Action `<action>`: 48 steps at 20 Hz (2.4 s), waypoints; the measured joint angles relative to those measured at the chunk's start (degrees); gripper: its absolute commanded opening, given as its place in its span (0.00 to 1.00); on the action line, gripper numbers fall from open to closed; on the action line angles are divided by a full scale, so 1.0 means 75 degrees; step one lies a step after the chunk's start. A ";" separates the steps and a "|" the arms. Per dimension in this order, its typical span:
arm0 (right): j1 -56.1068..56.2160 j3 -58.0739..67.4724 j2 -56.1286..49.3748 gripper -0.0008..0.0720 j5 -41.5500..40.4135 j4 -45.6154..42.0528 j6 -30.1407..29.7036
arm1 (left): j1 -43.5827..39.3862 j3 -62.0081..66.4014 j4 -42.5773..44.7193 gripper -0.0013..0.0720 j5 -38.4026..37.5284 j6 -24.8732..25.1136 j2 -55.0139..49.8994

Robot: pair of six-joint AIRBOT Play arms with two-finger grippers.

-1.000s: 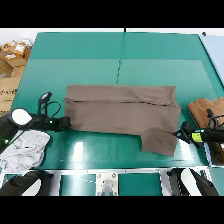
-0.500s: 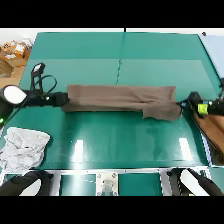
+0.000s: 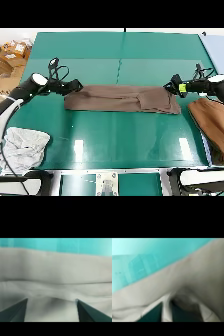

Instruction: Fold the shirts.

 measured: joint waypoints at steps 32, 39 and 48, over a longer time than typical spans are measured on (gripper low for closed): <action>-0.0554 0.3034 -0.2375 0.04 0.4809 0.0020 -0.2556 | -0.0901 0.2092 -0.0452 0.06 -0.1804 0.0516 -0.0749; -0.0029 0.3104 -0.0393 0.04 0.5039 0.0140 -0.1515 | -0.3314 0.2696 -0.1390 0.06 -0.0498 0.0562 -0.2515; 0.0659 0.3200 0.0810 0.04 0.4692 0.0254 -0.0801 | -0.4007 0.4010 -0.2629 0.05 -0.0723 0.0685 -0.3888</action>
